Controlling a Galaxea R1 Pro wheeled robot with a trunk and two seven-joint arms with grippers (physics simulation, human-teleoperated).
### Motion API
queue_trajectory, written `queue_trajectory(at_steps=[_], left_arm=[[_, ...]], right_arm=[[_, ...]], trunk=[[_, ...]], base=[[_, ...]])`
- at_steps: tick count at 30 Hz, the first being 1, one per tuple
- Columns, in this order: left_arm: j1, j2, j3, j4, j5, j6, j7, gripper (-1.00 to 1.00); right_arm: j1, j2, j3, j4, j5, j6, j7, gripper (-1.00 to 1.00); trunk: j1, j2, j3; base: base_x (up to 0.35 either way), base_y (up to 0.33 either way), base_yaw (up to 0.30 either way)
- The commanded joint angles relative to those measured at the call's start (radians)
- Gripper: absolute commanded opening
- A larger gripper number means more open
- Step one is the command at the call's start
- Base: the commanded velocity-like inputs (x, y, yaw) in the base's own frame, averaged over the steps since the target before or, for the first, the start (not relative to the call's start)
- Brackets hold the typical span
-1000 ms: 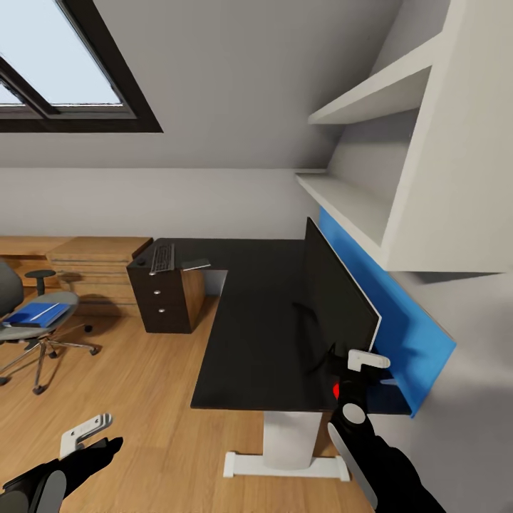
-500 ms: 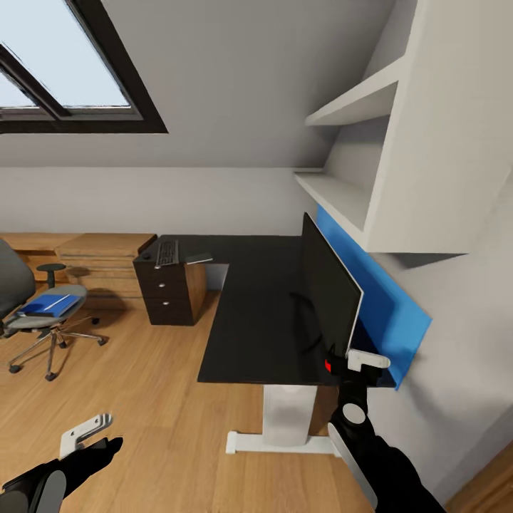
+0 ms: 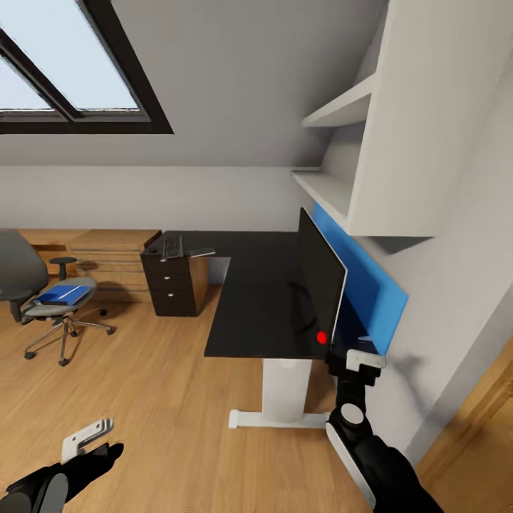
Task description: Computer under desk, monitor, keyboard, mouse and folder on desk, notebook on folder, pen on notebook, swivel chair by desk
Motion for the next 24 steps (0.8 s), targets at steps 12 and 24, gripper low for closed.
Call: queue_trajectory(at_steps=[12,24], left_arm=[[0.001,0.002,-0.041,0.746,-0.301,-0.627,0.000,1.00],[0.001,0.002,-0.042,0.975,-0.339,-0.990,0.000,1.00]], right_arm=[[0.111,0.079,0.038,0.478,-0.017,-0.169,0.092,1.00],[0.114,0.141,0.043,0.883,-0.014,-0.571,0.185,1.00]], trunk=[[0.000,-0.003,-0.002],[0.000,-0.003,-0.002]], base=[[-0.152,0.078,0.000],[-0.001,0.125,0.018]])
